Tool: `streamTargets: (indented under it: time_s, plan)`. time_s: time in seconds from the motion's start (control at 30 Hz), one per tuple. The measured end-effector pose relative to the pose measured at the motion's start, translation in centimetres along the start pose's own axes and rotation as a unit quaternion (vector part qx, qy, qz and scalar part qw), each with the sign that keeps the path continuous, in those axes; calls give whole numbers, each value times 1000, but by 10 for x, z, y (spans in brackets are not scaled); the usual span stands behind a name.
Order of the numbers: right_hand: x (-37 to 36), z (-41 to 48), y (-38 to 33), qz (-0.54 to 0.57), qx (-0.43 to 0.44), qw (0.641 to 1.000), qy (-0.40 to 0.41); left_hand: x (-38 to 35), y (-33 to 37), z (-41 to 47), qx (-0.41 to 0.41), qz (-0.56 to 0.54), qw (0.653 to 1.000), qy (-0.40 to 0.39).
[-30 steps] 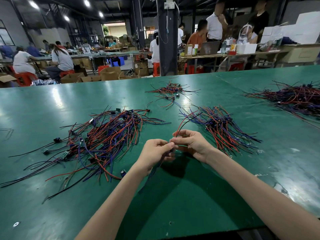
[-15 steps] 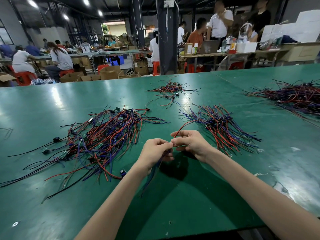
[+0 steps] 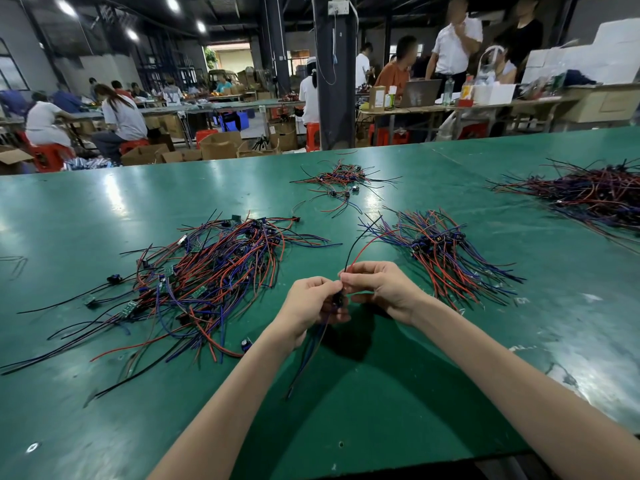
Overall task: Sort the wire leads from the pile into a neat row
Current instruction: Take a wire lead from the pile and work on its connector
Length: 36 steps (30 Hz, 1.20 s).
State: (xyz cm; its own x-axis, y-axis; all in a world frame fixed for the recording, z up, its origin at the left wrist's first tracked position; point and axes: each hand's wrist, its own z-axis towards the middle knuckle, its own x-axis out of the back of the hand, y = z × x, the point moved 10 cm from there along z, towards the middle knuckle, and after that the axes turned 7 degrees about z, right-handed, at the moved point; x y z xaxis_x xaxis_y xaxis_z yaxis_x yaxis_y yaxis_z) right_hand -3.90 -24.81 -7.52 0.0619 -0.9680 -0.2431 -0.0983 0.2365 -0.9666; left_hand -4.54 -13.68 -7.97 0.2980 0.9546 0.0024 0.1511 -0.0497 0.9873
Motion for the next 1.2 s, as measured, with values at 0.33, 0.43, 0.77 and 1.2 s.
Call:
streamTargets:
  time_s: [0.33, 0.43, 0.77, 1.2]
  plan:
    - [2, 1, -1, -1, 12, 1000, 6, -5, -4, -2, 32, 7, 999, -28]
    - [3, 2, 1, 10, 5, 1000, 5, -6, -4, -3, 37, 2, 999, -37]
    - [2, 3, 4, 33, -11, 999, 0, -10, -7, -4, 50, 2, 996, -67]
    - [0, 3, 6, 21, -25, 999, -20, -4, -7, -4, 44, -3, 998, -45]
